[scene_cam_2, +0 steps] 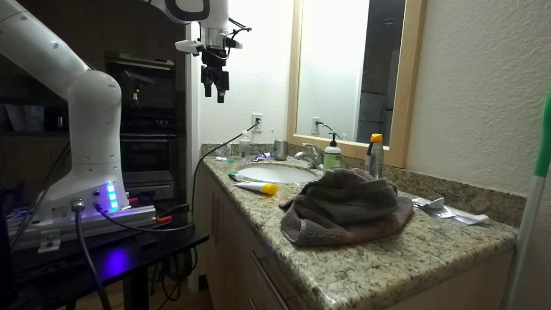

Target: Move the right tube away from you

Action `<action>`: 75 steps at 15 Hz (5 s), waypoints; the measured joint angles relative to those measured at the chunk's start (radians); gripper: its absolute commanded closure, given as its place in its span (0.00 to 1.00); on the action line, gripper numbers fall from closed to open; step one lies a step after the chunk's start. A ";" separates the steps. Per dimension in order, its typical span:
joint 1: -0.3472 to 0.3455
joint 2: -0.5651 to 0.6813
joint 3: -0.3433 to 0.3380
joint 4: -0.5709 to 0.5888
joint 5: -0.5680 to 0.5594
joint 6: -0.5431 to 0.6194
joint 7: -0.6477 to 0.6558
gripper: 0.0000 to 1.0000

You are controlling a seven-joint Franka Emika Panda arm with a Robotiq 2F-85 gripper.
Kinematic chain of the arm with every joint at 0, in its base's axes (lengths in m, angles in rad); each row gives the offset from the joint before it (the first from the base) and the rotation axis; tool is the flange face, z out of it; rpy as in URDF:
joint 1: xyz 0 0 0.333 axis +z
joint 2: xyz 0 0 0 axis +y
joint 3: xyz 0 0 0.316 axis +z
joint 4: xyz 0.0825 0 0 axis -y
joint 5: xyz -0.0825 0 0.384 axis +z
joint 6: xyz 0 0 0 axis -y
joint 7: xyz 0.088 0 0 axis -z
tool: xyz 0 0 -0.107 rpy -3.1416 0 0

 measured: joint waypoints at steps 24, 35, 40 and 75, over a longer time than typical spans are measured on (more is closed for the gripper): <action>-0.246 0.508 0.000 0.069 -0.022 0.306 0.518 0.00; -0.270 0.548 0.006 0.080 -0.009 0.306 0.588 0.00; -0.280 0.560 0.007 0.081 -0.012 0.305 0.652 0.00; -0.286 0.923 -0.020 0.161 0.068 0.559 0.960 0.00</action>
